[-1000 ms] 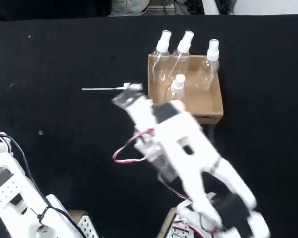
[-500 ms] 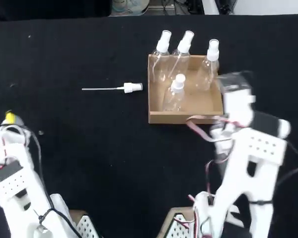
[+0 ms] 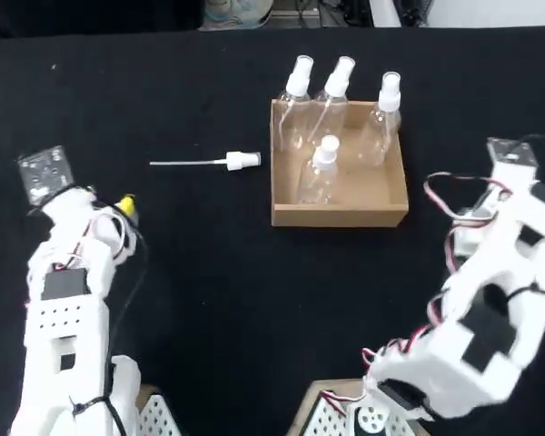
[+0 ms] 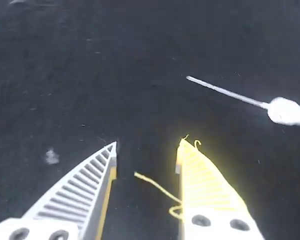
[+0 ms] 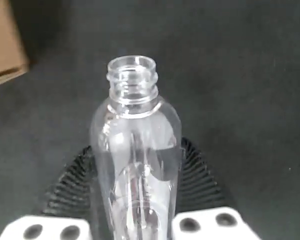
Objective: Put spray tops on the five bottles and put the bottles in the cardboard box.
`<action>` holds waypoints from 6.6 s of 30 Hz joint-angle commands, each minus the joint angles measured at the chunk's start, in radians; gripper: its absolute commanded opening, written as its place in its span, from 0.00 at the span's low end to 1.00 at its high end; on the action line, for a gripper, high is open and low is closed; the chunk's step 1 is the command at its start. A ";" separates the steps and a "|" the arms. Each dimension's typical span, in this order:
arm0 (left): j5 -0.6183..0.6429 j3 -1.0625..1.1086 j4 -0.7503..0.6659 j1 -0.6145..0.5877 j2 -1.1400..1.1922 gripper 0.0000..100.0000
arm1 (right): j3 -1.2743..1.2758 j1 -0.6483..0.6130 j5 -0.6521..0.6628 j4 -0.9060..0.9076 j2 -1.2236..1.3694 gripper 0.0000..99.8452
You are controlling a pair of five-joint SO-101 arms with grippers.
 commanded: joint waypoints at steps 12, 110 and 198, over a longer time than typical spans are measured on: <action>-0.031 -0.019 0.000 0.045 -0.005 0.19 | -0.443 0.012 0.052 0.285 0.329 0.21; -0.970 -1.501 0.342 0.225 1.461 0.19 | -0.005 -0.098 -0.038 0.241 -0.426 0.01; -0.732 -1.715 0.206 0.245 1.553 0.25 | -0.007 -0.100 -0.046 0.222 -0.426 0.01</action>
